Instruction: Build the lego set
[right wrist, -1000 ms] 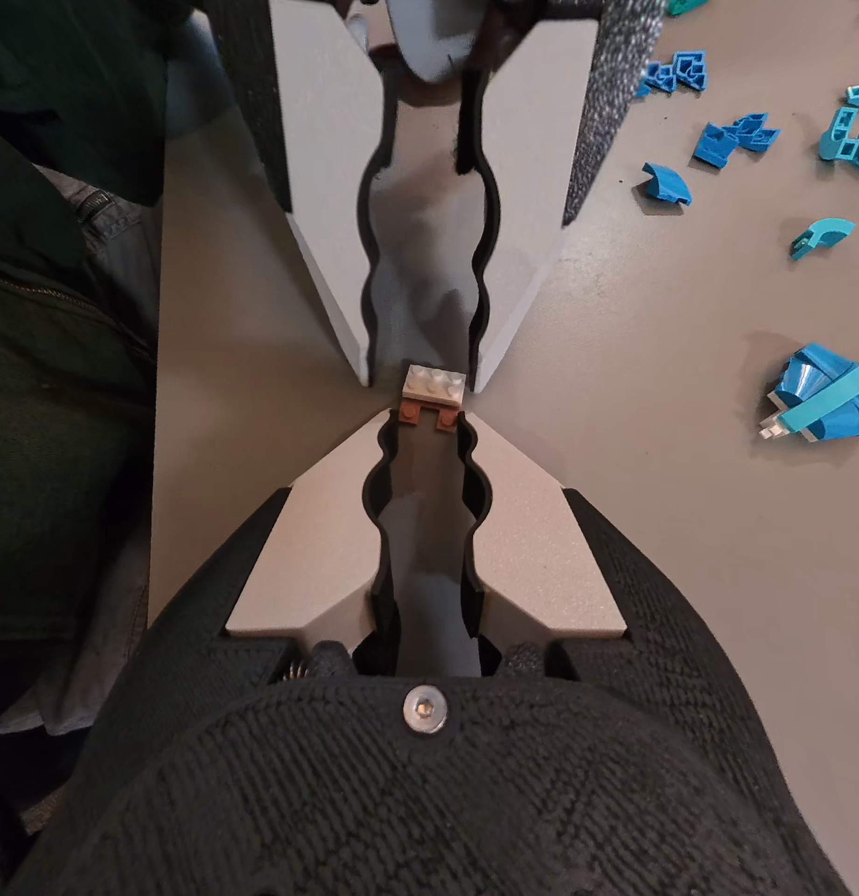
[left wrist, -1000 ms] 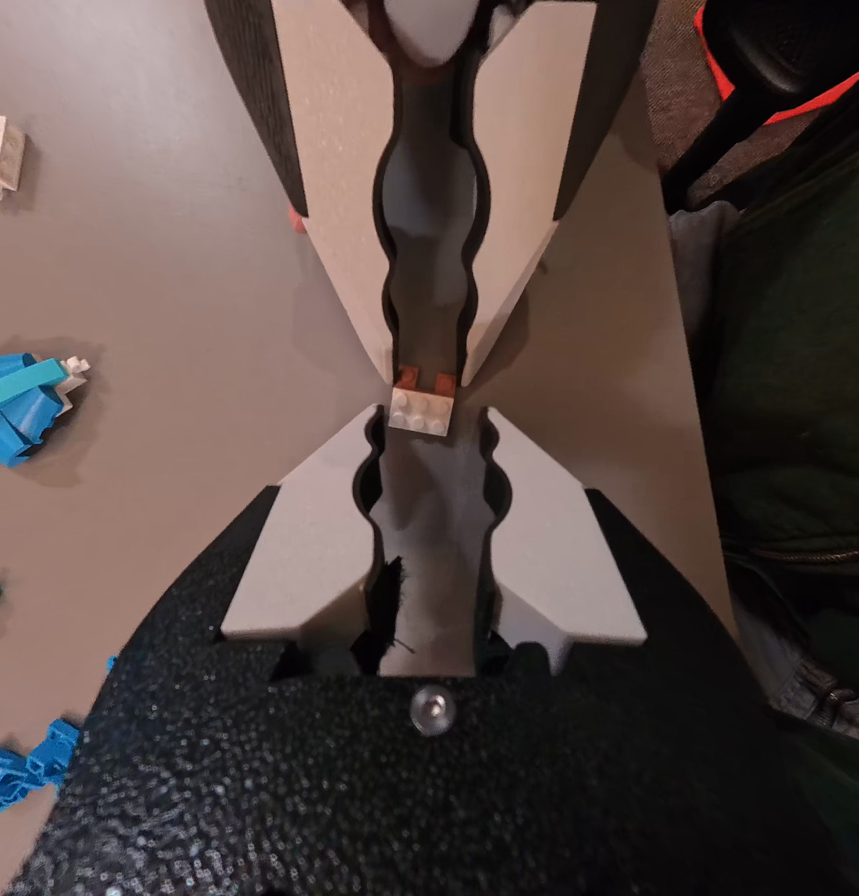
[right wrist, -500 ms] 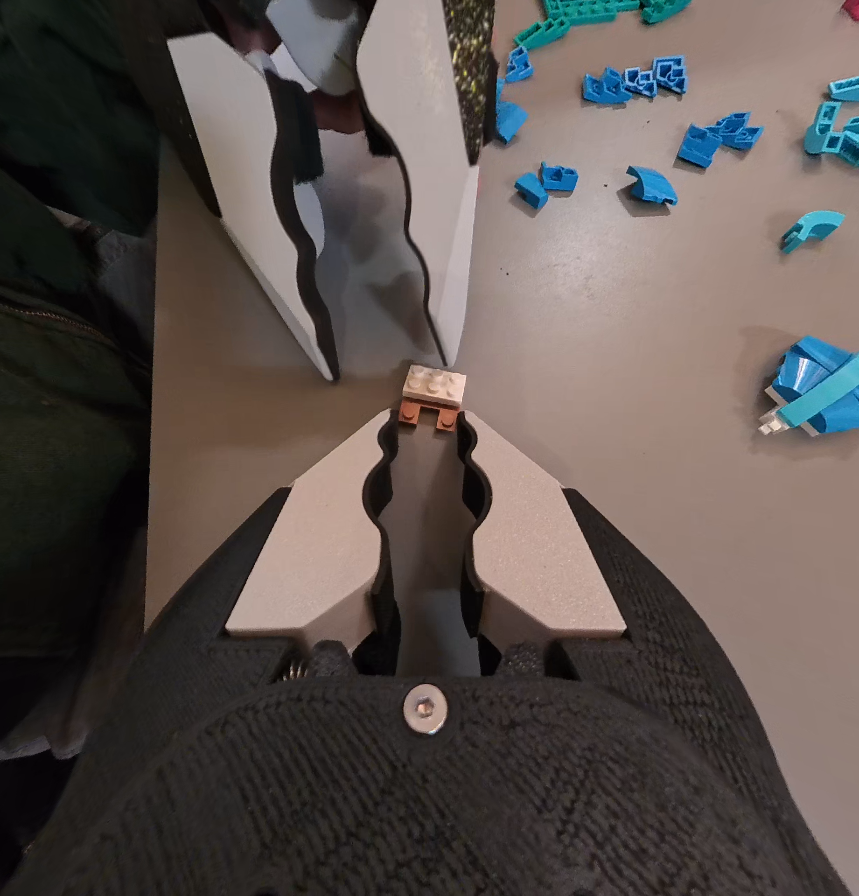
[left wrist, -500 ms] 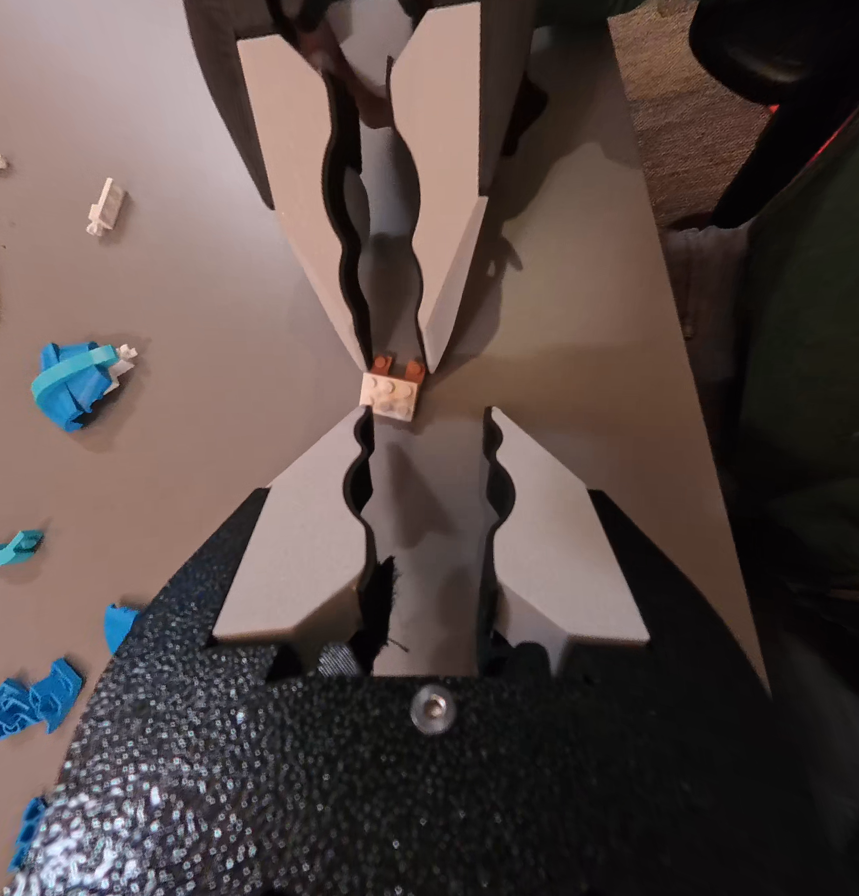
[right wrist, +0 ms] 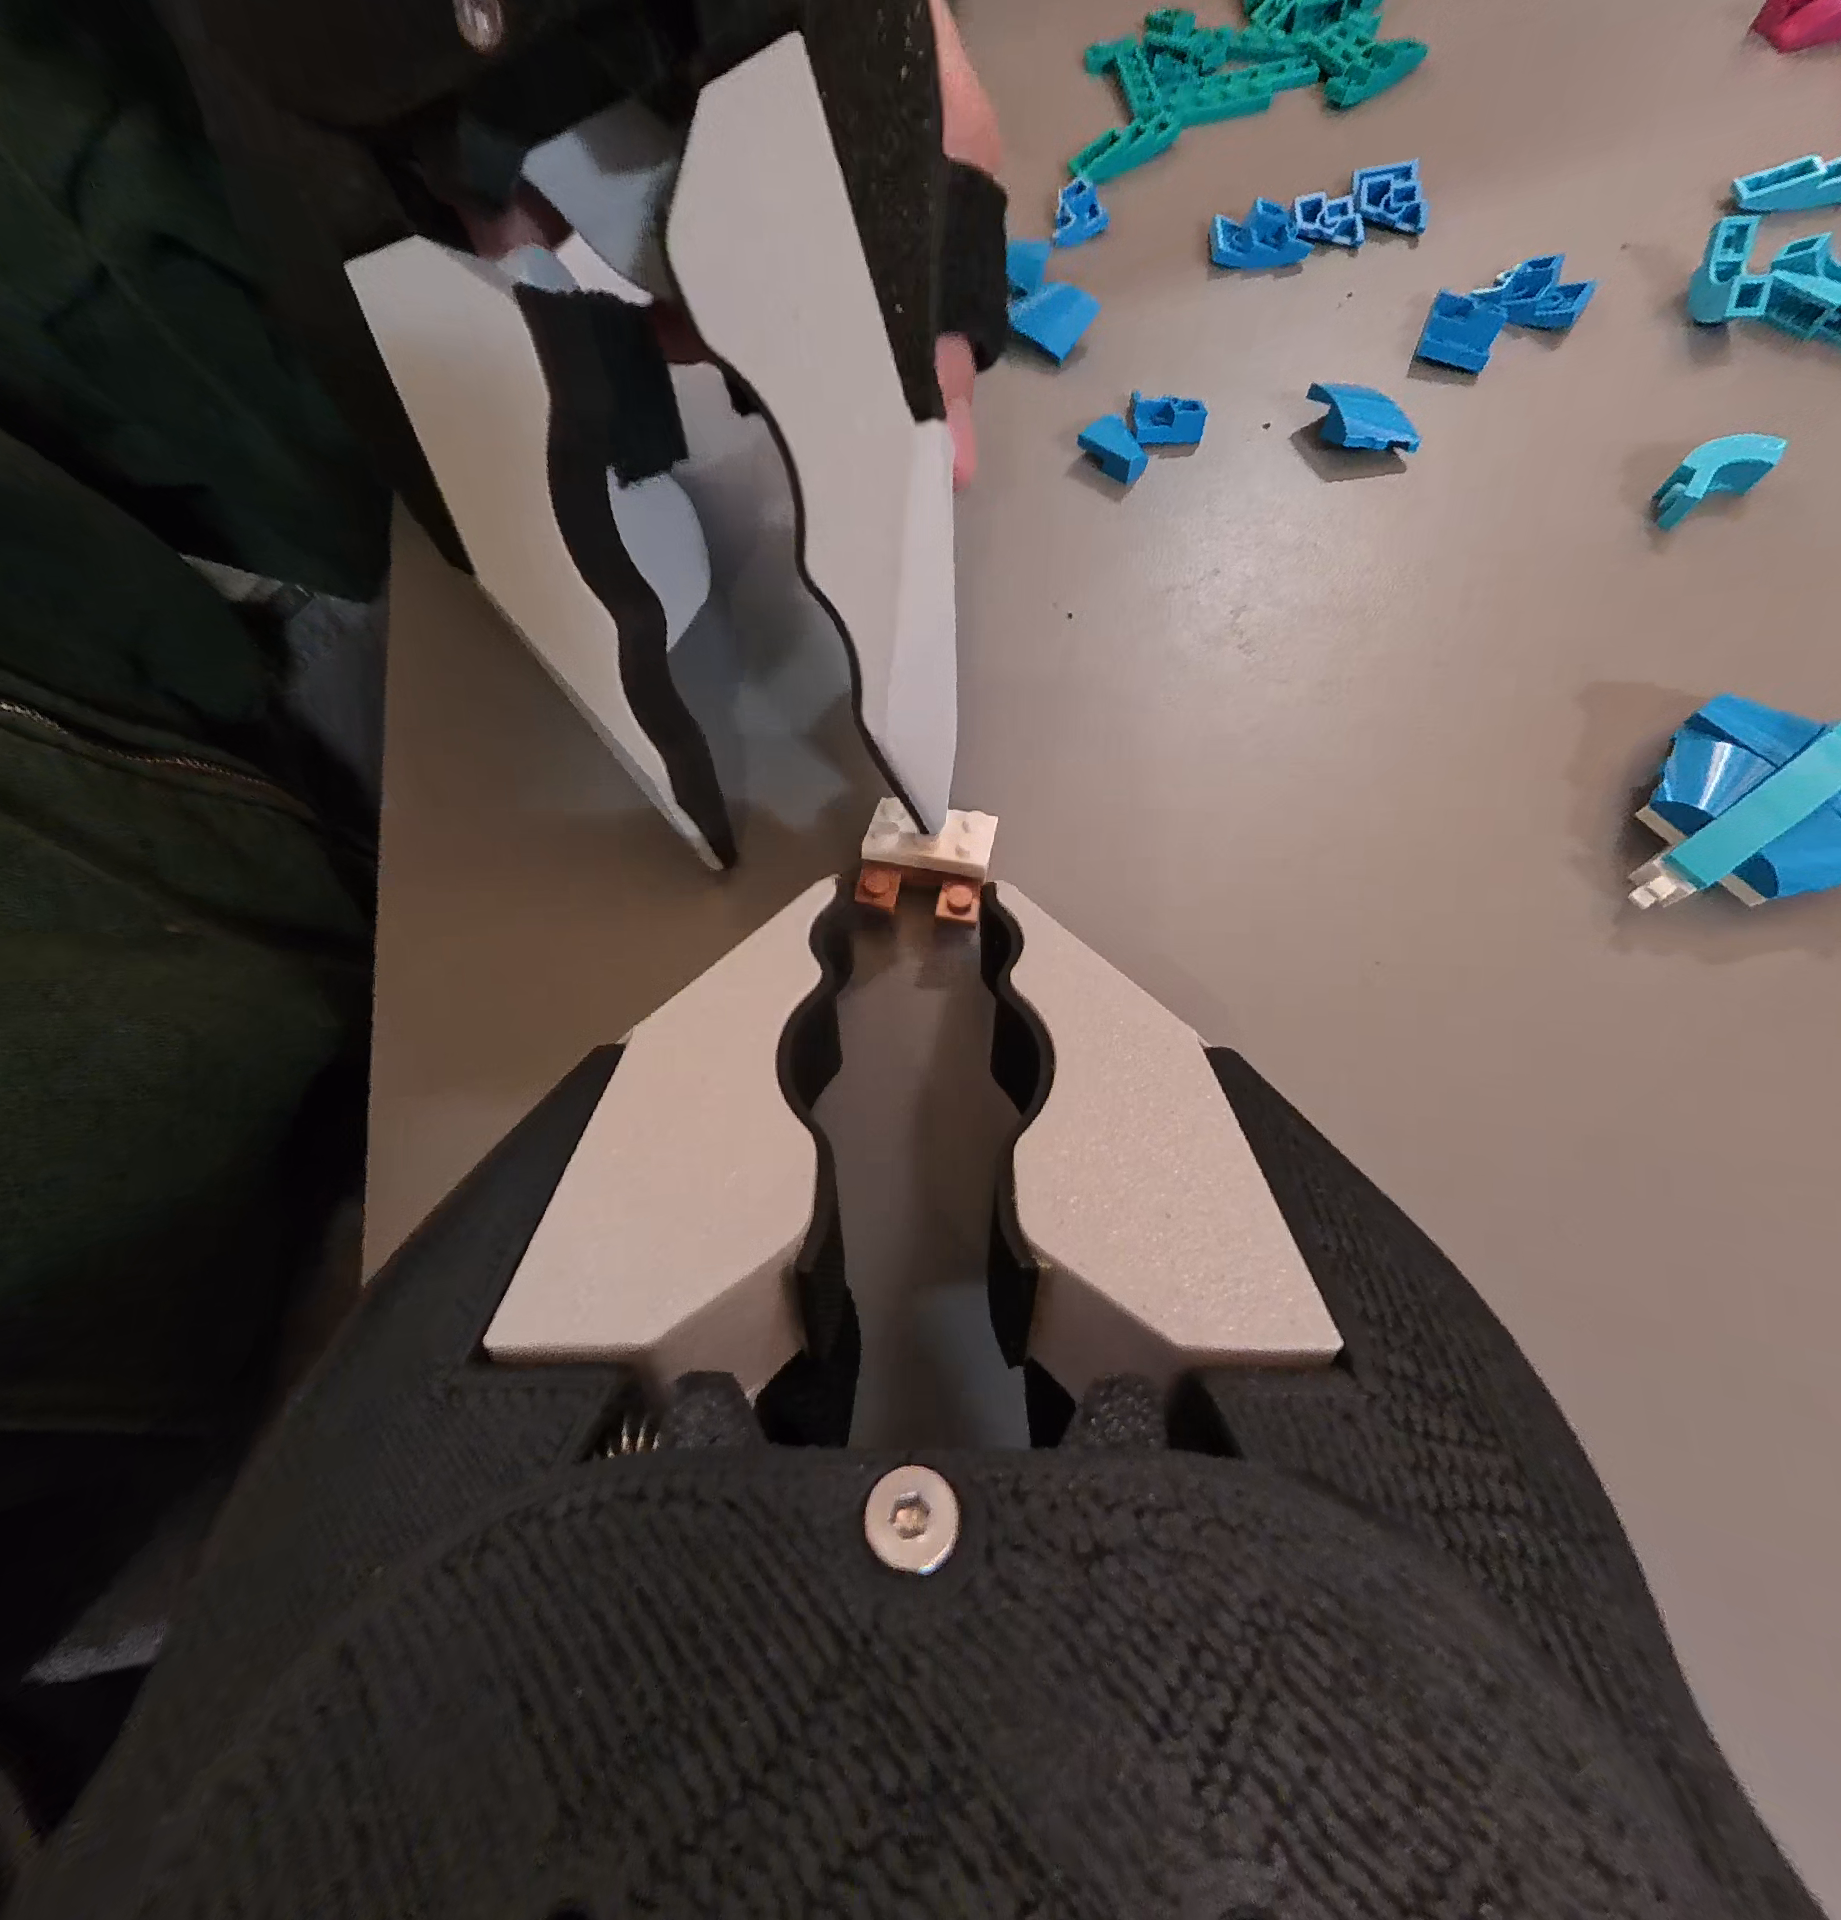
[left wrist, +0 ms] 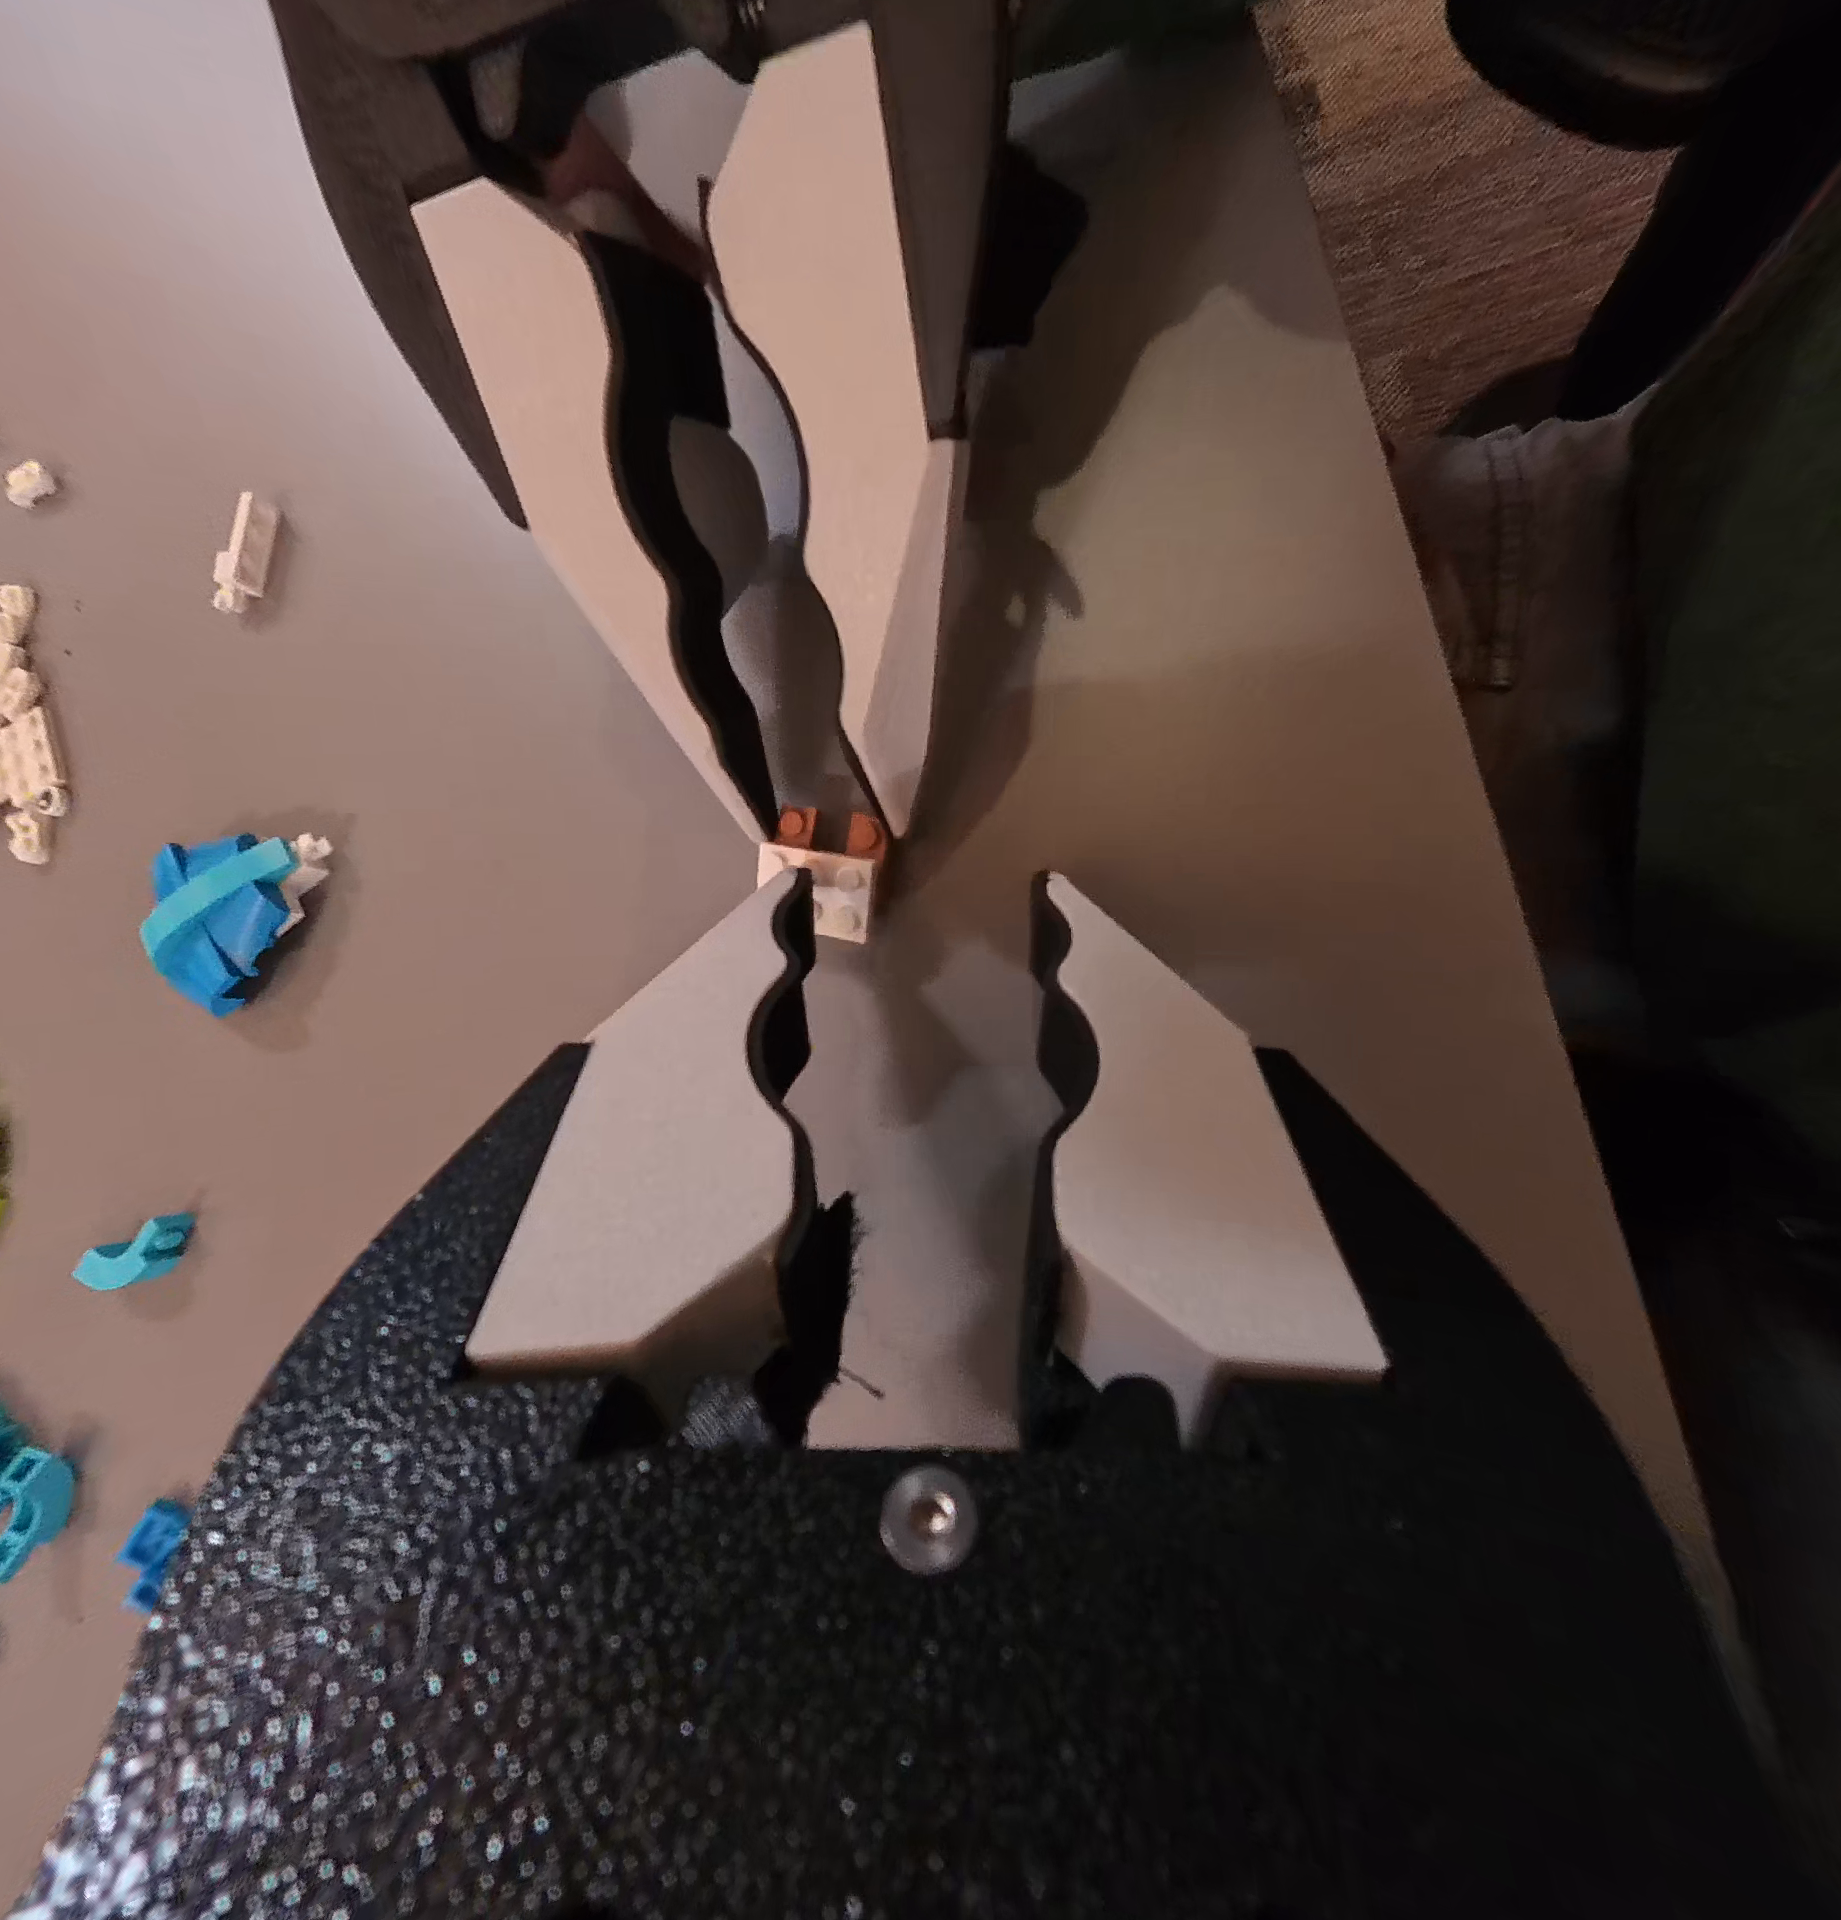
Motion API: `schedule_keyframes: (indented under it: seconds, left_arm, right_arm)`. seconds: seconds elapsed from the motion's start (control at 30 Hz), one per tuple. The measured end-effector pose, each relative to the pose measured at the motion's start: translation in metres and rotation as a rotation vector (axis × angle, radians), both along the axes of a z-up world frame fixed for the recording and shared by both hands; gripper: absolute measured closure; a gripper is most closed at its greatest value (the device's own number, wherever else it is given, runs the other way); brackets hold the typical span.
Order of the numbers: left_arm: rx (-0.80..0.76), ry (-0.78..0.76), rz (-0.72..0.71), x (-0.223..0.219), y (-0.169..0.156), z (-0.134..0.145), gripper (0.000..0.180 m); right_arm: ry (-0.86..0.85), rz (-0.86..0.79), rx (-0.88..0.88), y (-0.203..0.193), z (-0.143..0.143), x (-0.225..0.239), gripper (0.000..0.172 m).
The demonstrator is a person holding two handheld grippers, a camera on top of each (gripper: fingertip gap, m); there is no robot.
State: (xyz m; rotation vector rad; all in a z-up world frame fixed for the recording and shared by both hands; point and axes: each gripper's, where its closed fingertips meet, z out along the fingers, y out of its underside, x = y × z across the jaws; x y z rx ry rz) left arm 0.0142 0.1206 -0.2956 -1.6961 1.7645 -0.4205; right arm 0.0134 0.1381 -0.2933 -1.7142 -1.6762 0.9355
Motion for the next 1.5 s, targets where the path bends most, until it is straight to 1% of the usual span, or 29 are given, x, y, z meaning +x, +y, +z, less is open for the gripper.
schedule_keyframes:
  seconds: [0.1, 0.23, 0.3, 0.57, 0.7, 0.93, 1.17, 1.23, 1.4, 1.5]
  left_arm:
    - [0.085, 0.02, -0.021, -0.002, 0.004, 0.001, 0.147]
    - [0.27, 0.017, -0.048, 0.001, 0.012, 0.008, 0.158]
    - [0.316, 0.009, -0.042, 0.003, 0.014, 0.01, 0.159]
    - [0.338, -0.002, 0.017, 0.005, 0.02, 0.002, 0.166]
    - [0.297, -0.038, 0.056, 0.007, 0.021, -0.001, 0.166]
    - [0.233, -0.036, 0.047, 0.008, 0.017, -0.002, 0.167]
    - [0.221, -0.022, 0.026, 0.007, 0.016, -0.003, 0.167]
    - [0.221, -0.021, 0.023, 0.006, 0.016, -0.003, 0.167]
    - [0.236, -0.021, 0.03, 0.003, 0.02, 0.0, 0.159]
    - [0.25, -0.03, 0.048, 0.003, 0.023, 0.001, 0.159]
  right_arm:
    - [0.038, -0.009, -0.035, 0.0, 0.007, 0.0, 0.148]
    - [0.081, -0.026, -0.072, 0.002, 0.015, 0.0, 0.148]
    - [0.086, -0.036, -0.082, 0.003, 0.015, 0.001, 0.148]
    - [0.062, -0.073, -0.139, 0.007, 0.008, 0.003, 0.148]
    - [0.038, -0.103, -0.19, 0.007, 0.004, 0.005, 0.148]
    - [-0.022, -0.063, -0.081, 0.004, -0.004, 0.01, 0.147]
    - [-0.037, -0.07, -0.011, 0.005, -0.006, 0.009, 0.148]
    - [-0.032, -0.092, -0.048, 0.006, -0.005, 0.008, 0.148]
    - [0.027, -0.188, -0.236, 0.013, 0.001, 0.006, 0.148]
    - [0.05, -0.218, -0.289, 0.015, 0.003, 0.006, 0.148]
